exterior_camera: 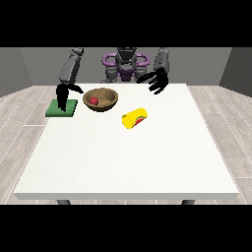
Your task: Pick the cup and pour the ball into the bowl, then pick the bowl and place it on the pad
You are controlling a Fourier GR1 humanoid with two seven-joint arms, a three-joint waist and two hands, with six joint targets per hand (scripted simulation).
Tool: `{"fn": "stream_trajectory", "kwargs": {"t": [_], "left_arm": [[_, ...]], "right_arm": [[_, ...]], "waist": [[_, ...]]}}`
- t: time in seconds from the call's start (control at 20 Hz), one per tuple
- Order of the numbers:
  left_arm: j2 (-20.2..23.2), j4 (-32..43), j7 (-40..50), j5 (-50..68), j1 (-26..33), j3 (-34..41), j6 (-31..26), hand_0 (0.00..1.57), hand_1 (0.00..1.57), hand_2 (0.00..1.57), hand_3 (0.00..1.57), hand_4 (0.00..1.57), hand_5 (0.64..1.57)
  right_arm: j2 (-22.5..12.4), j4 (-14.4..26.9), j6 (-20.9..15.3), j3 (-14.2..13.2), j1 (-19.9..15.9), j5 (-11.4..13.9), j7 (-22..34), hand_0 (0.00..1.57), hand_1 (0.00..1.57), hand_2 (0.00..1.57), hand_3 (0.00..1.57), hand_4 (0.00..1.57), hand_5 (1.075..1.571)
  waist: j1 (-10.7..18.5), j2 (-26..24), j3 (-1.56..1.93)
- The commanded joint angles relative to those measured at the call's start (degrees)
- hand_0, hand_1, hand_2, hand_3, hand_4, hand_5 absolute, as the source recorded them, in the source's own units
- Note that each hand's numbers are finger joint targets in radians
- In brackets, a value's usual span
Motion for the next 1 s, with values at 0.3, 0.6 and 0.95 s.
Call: {"fn": "stream_trajectory", "kwargs": {"t": [0.3, 0.6, 0.95], "left_arm": [[-0.11, 8.83, -7.89, 9.86, 2.24, 5.76, -3.36, 0.0, 0.0, 0.0, 0.0, 0.0, 1.526], [2.2, 2.72, -5.12, 10.57, 1.75, 3.8, -7.99, 0.0, 0.0, 0.0, 0.0, 0.0, 1.547], [0.78, -1.09, -2.23, 9.18, -0.39, 1.18, -7.62, 0.0, 0.0, 0.0, 0.0, 0.0, 1.557]], "right_arm": [[3.84, -2.83, -0.8, 4.76, 1.31, 1.74, 3.87, 0.0, 0.0, 0.0, 0.0, 0.0, 1.543], [3.38, 5.03, -0.75, 2.31, 2.62, 1.36, -3.09, 0.0, 0.0, 0.0, 0.0, 0.21, 1.546], [6.65, 8.34, -3.69, 1.77, 1.46, 1.29, -6.23, 0.0, 0.0, 0.0, 0.0, 0.13, 1.531]], "waist": [[-5.13, -3.81, 0.21], [-0.21, -2.66, 0.25], [3.39, -0.15, 0.27]]}}
